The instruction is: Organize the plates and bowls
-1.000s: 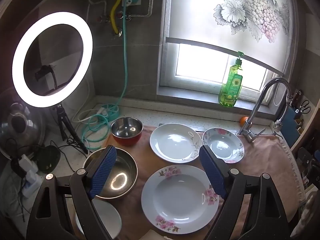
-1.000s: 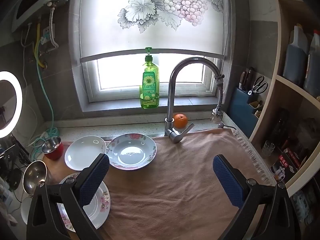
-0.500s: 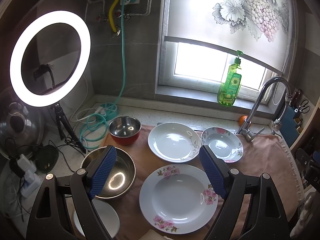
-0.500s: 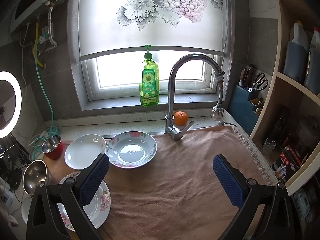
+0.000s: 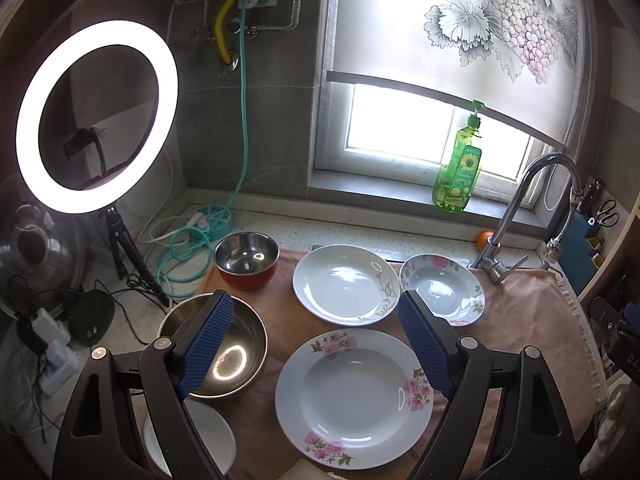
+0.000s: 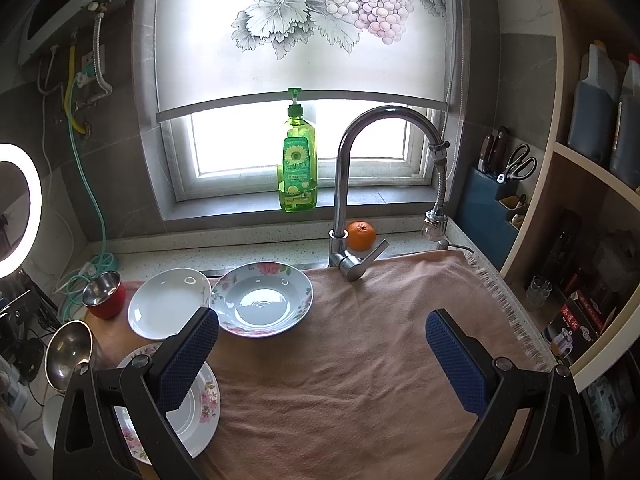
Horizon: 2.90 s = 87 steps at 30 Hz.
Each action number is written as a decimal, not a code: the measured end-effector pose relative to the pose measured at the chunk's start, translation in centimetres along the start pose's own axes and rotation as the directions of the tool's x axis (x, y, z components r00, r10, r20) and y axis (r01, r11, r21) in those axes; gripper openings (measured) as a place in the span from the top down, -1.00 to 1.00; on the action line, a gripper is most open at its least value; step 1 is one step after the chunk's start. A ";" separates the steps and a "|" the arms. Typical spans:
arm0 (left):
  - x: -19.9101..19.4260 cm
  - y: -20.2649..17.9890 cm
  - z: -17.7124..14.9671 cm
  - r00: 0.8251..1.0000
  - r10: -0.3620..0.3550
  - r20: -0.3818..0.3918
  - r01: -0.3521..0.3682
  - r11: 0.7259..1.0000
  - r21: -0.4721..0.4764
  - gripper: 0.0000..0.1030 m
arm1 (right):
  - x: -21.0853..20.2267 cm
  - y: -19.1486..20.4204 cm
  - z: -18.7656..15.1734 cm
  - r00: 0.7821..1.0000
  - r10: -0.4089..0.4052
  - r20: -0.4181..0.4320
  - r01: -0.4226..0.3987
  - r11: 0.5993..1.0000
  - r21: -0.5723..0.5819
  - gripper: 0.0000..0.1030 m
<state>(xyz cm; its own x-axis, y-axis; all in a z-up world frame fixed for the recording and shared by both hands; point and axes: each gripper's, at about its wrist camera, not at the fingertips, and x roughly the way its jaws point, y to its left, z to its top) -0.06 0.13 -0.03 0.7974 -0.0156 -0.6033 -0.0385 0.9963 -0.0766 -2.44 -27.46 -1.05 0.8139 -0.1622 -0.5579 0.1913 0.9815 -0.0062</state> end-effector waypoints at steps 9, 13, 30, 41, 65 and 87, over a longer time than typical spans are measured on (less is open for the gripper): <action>0.1 0.0 0.0 1.000 -0.003 -0.003 0.003 1.000 0.001 -0.65 | 0.2 -0.1 -0.1 1.000 -0.003 -0.001 0.003 1.000 0.001 -0.99; 0.1 0.1 -0.1 1.000 -0.003 -0.004 0.003 1.000 -0.003 -0.66 | 0.2 -0.1 -0.1 1.000 -0.002 -0.002 0.002 1.000 0.002 -0.99; 0.1 0.0 -0.1 1.000 -0.003 -0.005 0.003 1.000 -0.003 -0.65 | 0.3 -0.1 -0.1 1.000 -0.002 -0.003 0.002 1.000 0.003 -0.99; 0.1 0.0 -0.2 1.000 -0.004 -0.008 0.004 1.000 -0.002 -0.65 | 0.3 -0.1 -0.3 1.000 -0.002 -0.006 0.002 1.000 0.001 -0.99; 2.4 3.0 -1.7 0.991 -0.015 -0.134 0.001 0.995 -0.103 -0.65 | 2.5 1.0 -1.2 0.993 0.109 -0.053 -0.110 0.993 -0.036 -0.99; 2.1 4.0 -5.8 0.976 -0.037 -0.216 -0.011 0.976 -0.216 -0.62 | 5.1 2.5 -1.7 0.977 0.190 -0.101 -0.198 0.977 -0.075 -0.99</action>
<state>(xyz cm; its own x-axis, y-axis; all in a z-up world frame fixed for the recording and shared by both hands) -2.04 3.61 -6.21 0.6490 -0.0705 -0.7575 -0.1760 0.9547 -0.2397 1.22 -25.66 -5.35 0.7755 0.0382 -0.6302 -0.0151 0.9990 0.0419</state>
